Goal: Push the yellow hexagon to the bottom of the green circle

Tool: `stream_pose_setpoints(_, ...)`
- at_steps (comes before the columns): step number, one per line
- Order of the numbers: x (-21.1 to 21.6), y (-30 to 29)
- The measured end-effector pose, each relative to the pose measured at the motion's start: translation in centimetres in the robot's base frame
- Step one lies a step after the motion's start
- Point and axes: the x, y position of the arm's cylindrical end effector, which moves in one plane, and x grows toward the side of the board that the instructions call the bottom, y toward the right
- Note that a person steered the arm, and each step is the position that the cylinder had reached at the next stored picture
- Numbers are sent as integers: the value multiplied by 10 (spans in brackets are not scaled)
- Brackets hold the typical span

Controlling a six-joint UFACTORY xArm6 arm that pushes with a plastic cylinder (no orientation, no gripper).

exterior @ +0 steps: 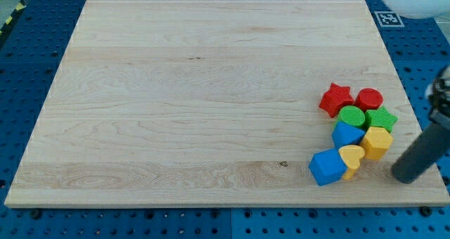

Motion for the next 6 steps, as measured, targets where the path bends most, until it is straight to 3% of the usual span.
stream_pose_setpoints(1, -26, 16)
stream_pose_setpoints(4, -36, -55)
stream_pose_setpoints(6, -42, 39)
